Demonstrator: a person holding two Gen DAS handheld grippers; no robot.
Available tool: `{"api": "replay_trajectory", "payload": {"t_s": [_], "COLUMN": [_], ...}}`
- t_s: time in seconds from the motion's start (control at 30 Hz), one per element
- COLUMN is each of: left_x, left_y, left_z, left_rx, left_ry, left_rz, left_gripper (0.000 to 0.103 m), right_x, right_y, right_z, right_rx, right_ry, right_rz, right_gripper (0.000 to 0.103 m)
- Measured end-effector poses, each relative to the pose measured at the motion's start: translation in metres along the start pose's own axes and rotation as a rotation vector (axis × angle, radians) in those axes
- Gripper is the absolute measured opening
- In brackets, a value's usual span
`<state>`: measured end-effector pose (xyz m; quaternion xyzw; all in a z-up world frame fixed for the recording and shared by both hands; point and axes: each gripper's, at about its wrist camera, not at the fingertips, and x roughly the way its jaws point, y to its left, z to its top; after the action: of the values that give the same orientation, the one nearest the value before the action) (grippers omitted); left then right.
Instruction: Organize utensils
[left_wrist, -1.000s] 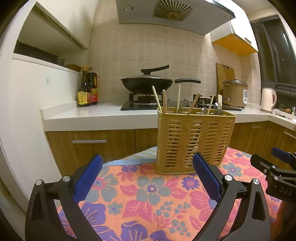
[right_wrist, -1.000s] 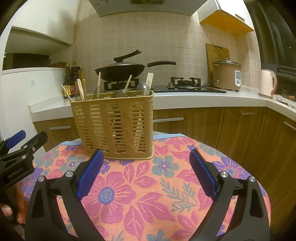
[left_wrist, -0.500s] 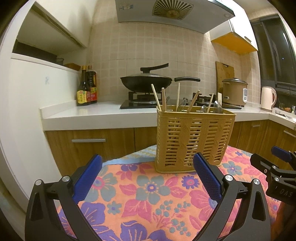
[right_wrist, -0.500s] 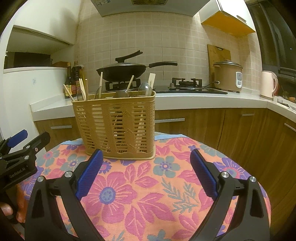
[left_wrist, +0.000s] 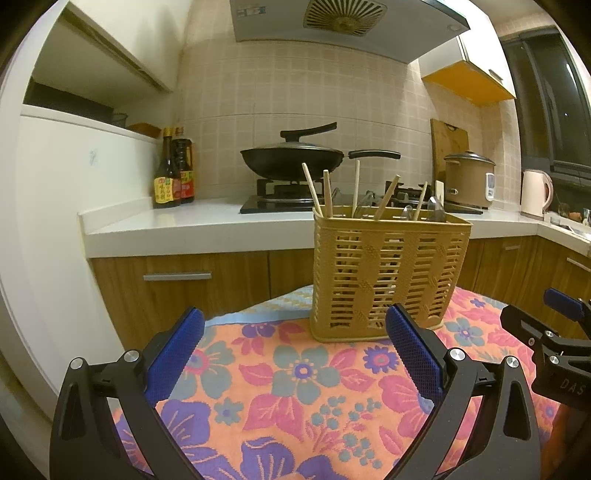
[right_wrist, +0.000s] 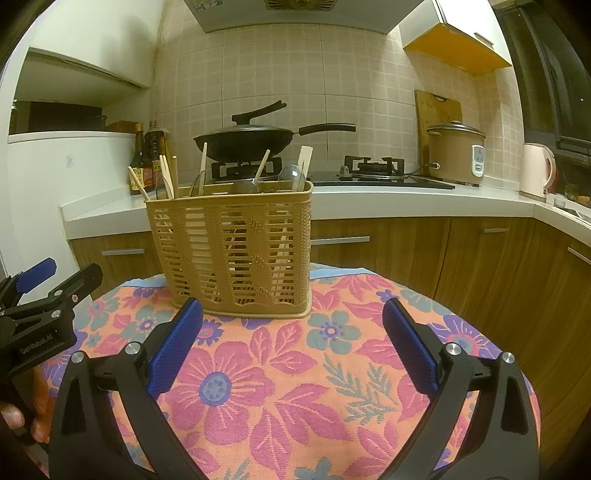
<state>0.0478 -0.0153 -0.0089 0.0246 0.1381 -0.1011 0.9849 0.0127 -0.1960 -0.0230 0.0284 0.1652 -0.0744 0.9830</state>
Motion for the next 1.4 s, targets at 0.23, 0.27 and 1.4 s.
{"api": "replay_trajectory", "payload": {"t_s": [0.23, 0.27, 1.4], "left_x": [-0.0013, -0.0012, -0.0003], "left_y": [-0.0012, -0.0014, 0.0000], "left_z": [-0.0005, -0.0007, -0.0001], "left_rx": [0.003, 0.005, 0.006], "left_ry": [-0.008, -0.008, 0.005], "left_rz": [-0.004, -0.004, 0.002], "left_gripper": [0.095, 0.095, 0.095], "right_x": [0.0003, -0.0001, 0.0039], "right_y": [0.0000, -0.0001, -0.0004], "right_z": [0.0001, 0.0000, -0.0008], "right_rx": [0.000, 0.000, -0.001], "right_ry": [0.001, 0.001, 0.025], "right_rz": [0.001, 0.001, 0.004], "right_gripper": [0.093, 0.093, 0.095]}}
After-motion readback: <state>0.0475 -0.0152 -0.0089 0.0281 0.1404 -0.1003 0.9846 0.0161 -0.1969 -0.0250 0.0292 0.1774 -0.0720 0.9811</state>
